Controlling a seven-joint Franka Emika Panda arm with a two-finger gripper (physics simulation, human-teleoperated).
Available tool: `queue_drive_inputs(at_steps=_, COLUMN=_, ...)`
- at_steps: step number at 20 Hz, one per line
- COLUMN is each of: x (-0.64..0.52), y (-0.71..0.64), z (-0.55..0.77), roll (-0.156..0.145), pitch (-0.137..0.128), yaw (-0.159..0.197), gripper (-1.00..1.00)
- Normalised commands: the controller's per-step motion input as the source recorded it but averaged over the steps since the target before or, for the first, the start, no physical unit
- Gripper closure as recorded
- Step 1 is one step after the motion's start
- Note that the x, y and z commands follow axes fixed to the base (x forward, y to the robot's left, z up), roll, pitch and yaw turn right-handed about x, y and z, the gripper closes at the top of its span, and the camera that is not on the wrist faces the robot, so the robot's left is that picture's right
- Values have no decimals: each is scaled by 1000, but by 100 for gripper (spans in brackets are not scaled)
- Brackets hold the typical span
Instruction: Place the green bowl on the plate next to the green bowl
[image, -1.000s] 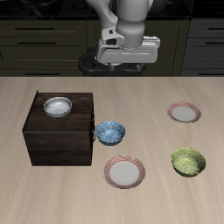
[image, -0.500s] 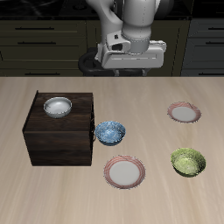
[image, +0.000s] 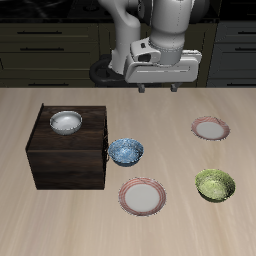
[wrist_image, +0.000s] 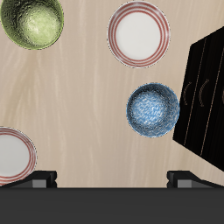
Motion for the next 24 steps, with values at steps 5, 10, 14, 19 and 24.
queue_drive_inputs(at_steps=5, x=214, y=205, z=54, roll=-6, pitch=-2, yaw=12, gripper=-100)
queue_drive_inputs(at_steps=10, x=290, y=174, z=73, roll=0, pitch=-9, yaw=-11, gripper=-100)
queue_drive_inputs(at_steps=14, x=415, y=143, z=17, roll=-52, pitch=9, yaw=-9, gripper=-100)
queue_drive_inputs(at_steps=19, x=378, y=179, z=-26, roll=-18, pitch=17, yaw=-38, gripper=-100)
queue_drive_inputs(at_steps=24, x=431, y=109, z=-52, roll=-43, pitch=30, yaw=-8, gripper=-100)
